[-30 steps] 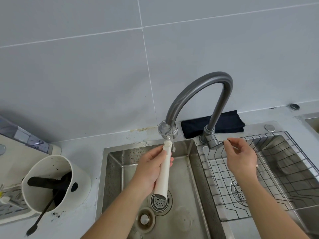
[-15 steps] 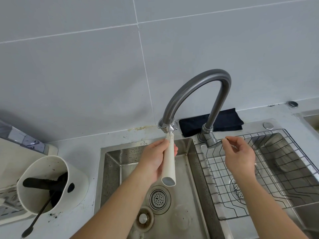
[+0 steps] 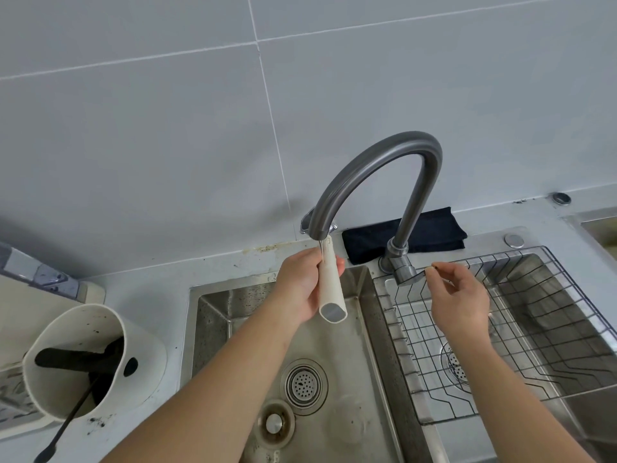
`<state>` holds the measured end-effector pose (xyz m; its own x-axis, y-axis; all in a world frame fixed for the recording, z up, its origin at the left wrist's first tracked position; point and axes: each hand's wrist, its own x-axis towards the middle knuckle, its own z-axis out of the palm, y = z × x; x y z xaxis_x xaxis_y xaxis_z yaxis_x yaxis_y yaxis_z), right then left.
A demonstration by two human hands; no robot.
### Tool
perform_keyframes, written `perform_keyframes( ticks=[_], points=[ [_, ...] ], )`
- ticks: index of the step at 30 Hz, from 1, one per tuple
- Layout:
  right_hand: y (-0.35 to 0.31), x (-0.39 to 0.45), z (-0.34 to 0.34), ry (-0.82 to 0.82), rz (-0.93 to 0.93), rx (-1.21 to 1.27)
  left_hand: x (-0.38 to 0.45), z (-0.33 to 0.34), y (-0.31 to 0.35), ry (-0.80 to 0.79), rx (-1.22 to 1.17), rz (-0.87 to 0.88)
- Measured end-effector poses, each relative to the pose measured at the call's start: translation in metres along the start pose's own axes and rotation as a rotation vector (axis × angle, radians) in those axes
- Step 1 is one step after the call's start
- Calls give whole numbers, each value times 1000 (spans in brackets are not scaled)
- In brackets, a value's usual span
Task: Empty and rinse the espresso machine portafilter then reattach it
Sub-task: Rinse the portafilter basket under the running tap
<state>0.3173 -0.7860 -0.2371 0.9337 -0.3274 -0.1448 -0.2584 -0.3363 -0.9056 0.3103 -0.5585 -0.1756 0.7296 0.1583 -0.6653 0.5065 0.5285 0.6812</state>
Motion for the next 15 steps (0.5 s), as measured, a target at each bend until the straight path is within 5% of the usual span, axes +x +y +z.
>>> perform_keyframes(
  ticks=[6,15],
  points=[
    [1,1,1,1,2,8,4,1,3,11,-101,-34],
    [2,1,1,4,4,13,-9,-16,-9,-5,395,101]
  ],
)
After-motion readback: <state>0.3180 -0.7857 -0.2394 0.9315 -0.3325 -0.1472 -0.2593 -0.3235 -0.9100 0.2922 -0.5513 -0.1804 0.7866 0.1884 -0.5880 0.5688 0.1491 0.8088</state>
